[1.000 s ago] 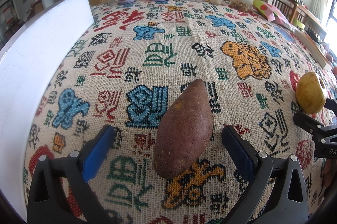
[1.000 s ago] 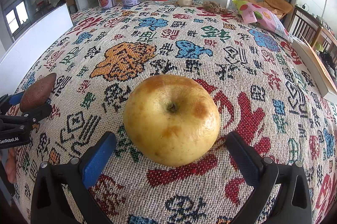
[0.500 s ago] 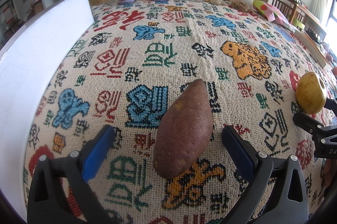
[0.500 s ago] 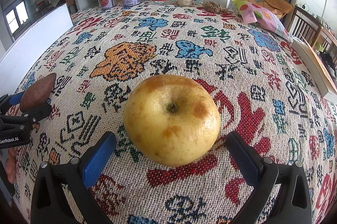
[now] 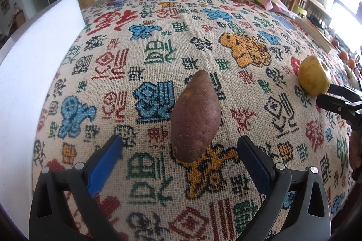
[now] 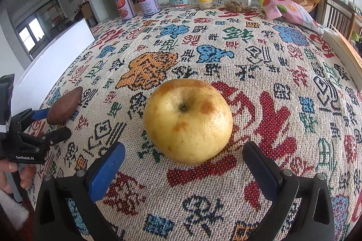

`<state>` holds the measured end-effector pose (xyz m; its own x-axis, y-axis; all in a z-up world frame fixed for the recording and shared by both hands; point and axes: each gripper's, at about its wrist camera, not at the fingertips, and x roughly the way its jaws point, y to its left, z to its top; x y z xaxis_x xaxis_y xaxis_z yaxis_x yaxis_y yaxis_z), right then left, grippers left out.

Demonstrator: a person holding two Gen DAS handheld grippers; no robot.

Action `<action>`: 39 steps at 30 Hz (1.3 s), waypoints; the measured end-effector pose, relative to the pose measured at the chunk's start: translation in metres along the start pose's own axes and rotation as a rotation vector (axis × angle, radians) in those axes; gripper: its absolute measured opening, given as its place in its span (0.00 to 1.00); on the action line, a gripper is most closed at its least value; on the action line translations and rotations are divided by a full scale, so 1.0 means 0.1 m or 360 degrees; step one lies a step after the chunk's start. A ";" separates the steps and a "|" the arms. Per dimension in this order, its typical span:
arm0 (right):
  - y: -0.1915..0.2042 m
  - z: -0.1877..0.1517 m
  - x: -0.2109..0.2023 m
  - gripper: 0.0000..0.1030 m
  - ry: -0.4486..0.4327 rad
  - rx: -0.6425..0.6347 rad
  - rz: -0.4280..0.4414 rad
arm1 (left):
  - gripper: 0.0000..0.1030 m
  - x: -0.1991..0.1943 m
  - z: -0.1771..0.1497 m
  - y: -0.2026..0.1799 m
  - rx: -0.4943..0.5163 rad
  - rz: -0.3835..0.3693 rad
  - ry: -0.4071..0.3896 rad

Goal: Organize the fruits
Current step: 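Close the left gripper on the brown sweet potato and lift it, then carry both fruits over the white box and open both grippers to drop them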

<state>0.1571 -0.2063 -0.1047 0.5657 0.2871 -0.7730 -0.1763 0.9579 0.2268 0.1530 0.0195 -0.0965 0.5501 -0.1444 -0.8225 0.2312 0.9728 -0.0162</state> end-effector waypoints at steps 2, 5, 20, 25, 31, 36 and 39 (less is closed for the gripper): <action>-0.03 0.03 -0.03 1.00 0.0004 0.0021 0.0020 | 0.97 -0.01 0.04 -0.02 0.0009 0.0010 -0.0014; -0.01 0.11 -0.02 1.00 0.0001 0.0026 -0.0021 | 0.97 0.03 0.11 -0.04 -0.0005 0.0035 0.0005; 0.09 0.08 -0.14 0.67 -0.0019 0.0098 0.0034 | 0.39 -0.53 0.12 0.06 -0.0177 -0.0157 -0.0123; 0.50 0.22 -0.34 0.67 -0.0098 -0.0007 0.0193 | 0.39 -1.34 0.12 0.59 -0.0448 -0.0283 -0.0282; 1.57 0.69 -0.43 0.67 -0.0117 -0.0210 0.0484 | 0.39 -2.19 0.20 1.62 -0.0811 -0.0242 -0.0486; 2.79 1.16 -0.23 0.67 -0.0049 -0.0441 0.0711 | 0.39 -1.99 0.23 2.62 -0.1152 -0.0022 -0.0421; 3.51 1.37 0.02 0.67 -0.0007 -0.0612 0.0723 | 0.39 -1.57 0.16 3.10 -0.1358 0.0062 -0.0281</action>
<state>0.2063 0.1317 0.0546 0.3685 0.6686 -0.6459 -0.6802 0.6675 0.3029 0.1511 0.3409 0.0371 0.6778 -0.0657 -0.7323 -0.4315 0.7709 -0.4685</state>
